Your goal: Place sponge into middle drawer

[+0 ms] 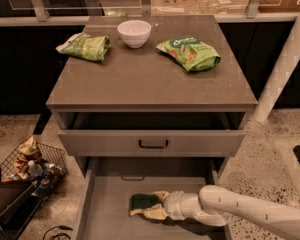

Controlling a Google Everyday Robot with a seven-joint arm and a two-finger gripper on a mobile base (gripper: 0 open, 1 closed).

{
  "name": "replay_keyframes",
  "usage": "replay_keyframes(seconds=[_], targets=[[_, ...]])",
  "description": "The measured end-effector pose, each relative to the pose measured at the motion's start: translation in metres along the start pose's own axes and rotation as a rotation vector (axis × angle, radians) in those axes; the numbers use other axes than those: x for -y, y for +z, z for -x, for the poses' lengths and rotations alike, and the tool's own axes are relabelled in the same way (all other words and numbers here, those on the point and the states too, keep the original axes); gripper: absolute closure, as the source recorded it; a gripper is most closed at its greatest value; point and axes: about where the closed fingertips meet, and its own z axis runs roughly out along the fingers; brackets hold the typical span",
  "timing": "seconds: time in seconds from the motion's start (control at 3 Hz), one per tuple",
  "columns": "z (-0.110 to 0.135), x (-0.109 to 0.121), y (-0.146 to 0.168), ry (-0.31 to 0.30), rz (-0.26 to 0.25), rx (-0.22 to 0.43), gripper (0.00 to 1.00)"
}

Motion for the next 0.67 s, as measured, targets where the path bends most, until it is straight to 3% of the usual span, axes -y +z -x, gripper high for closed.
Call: replay_keyframes(seconds=[0.33,0.67], targets=[[0.0003,-0.0011,0.0013,0.000,0.003,0.000,0.05],[0.0005,-0.0019,0.0022,0.000,0.005,0.001,0.00]])
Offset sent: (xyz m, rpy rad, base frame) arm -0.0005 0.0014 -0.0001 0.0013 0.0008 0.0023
